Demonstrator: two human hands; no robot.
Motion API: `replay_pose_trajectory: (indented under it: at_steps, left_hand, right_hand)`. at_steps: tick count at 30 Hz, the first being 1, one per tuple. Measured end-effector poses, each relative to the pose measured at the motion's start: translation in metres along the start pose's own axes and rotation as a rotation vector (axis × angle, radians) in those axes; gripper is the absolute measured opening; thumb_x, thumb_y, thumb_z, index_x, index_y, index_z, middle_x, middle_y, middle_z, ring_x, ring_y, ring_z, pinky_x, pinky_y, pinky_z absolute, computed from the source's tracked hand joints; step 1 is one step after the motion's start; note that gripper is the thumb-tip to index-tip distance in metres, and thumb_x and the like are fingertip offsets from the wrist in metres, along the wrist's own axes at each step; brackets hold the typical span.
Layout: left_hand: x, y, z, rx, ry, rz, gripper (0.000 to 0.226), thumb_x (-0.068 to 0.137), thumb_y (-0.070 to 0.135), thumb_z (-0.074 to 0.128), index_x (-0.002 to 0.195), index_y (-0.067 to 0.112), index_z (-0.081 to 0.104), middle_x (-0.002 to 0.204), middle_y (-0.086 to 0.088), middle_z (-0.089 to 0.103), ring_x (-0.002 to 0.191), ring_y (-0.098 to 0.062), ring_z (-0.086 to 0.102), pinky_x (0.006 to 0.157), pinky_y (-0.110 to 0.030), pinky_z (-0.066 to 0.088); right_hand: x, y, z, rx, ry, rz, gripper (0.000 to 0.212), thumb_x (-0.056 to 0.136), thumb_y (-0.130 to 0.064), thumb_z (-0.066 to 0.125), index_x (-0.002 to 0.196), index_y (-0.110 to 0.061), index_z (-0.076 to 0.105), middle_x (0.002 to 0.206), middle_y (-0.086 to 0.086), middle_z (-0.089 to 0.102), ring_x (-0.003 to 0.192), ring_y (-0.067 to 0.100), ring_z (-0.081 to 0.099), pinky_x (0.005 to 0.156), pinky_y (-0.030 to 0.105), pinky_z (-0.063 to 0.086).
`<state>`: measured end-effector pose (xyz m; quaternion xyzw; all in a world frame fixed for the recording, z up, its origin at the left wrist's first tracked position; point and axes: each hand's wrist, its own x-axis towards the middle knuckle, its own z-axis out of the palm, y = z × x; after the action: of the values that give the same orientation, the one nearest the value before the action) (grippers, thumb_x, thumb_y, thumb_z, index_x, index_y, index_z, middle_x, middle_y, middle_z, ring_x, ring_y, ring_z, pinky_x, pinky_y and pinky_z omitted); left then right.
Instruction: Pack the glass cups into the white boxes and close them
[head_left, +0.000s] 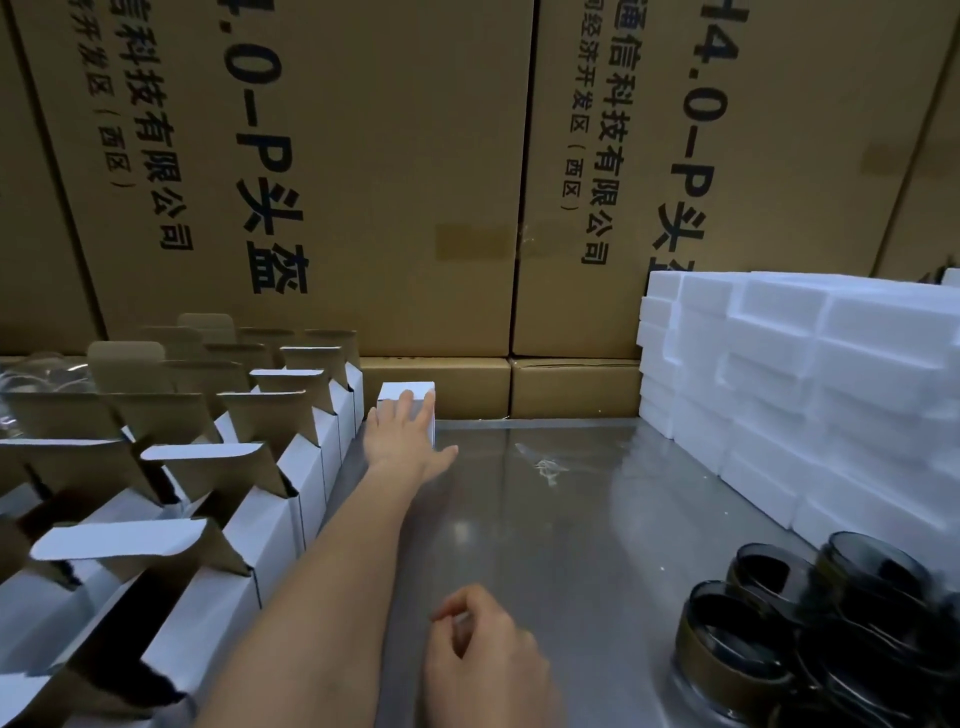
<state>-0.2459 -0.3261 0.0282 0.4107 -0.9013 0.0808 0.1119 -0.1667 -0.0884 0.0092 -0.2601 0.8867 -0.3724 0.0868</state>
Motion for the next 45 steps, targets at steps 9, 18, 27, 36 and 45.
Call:
replay_pose_trajectory:
  at_steps: [9, 18, 27, 36, 45]
  left_hand:
    - [-0.074, 0.051, 0.002, -0.534, 0.167, -0.096, 0.07, 0.095, 0.047, 0.043, 0.151, 0.017, 0.014, 0.157, -0.007, 0.013, 0.14, -0.027, 0.025, 0.114, -0.038, 0.022]
    - [-0.22, 0.055, -0.038, -1.3, 0.273, -0.39, 0.03, 0.094, 0.01, 0.05, 0.124, 0.011, 0.056, 0.126, -0.008, 0.043, 0.101, -0.019, 0.052, 0.079, -0.015, 0.03]
    - [-0.332, 0.054, -0.063, -1.244, 0.205, -0.148, 0.02, 0.095, 0.005, 0.048, 0.095, 0.013, 0.066, 0.1, -0.002, 0.062, 0.091, -0.009, 0.055, 0.076, -0.014, 0.037]
    - [-0.384, 0.038, -0.073, -1.173, 0.139, 0.057, 0.027, 0.085, -0.005, 0.053, 0.094, 0.018, 0.064, 0.098, 0.0, 0.061, 0.082, -0.008, 0.058, 0.074, -0.008, 0.041]
    - [-0.395, 0.033, -0.076, -1.276, 0.094, 0.135, 0.049, 0.075, 0.003, 0.071, 0.111, 0.029, 0.052, 0.113, 0.013, 0.054, 0.101, -0.004, 0.055, 0.09, -0.016, 0.043]
  right_hand:
    - [-0.002, -0.001, -0.005, 0.121, -0.002, 0.025, 0.009, 0.084, -0.034, 0.048, 0.089, -0.032, 0.055, 0.098, -0.006, 0.067, 0.103, 0.02, 0.06, 0.077, 0.027, 0.043]
    - [-0.027, 0.008, -0.016, 0.472, 0.165, -0.024, 0.023, 0.089, -0.017, 0.046, 0.066, -0.018, 0.049, 0.069, -0.004, 0.06, 0.072, 0.022, 0.054, 0.062, 0.035, 0.039]
    - [-0.123, 0.043, -0.049, 0.117, 0.283, -0.233, 0.014, 0.093, -0.029, 0.044, 0.082, -0.026, 0.051, 0.079, -0.009, 0.056, 0.085, 0.017, 0.054, 0.063, 0.033, 0.036]
    - [-0.166, 0.066, -0.081, -0.474, 0.618, -0.359, 0.035, 0.053, -0.006, 0.076, 0.086, -0.013, 0.066, 0.095, 0.01, 0.066, 0.084, 0.032, 0.062, 0.074, 0.038, 0.049]
    - [-0.16, 0.058, -0.07, -0.375, 0.305, -0.593, 0.041, 0.083, -0.011, 0.053, 0.122, -0.024, 0.054, 0.12, -0.006, 0.057, 0.111, 0.019, 0.05, 0.09, 0.029, 0.035]
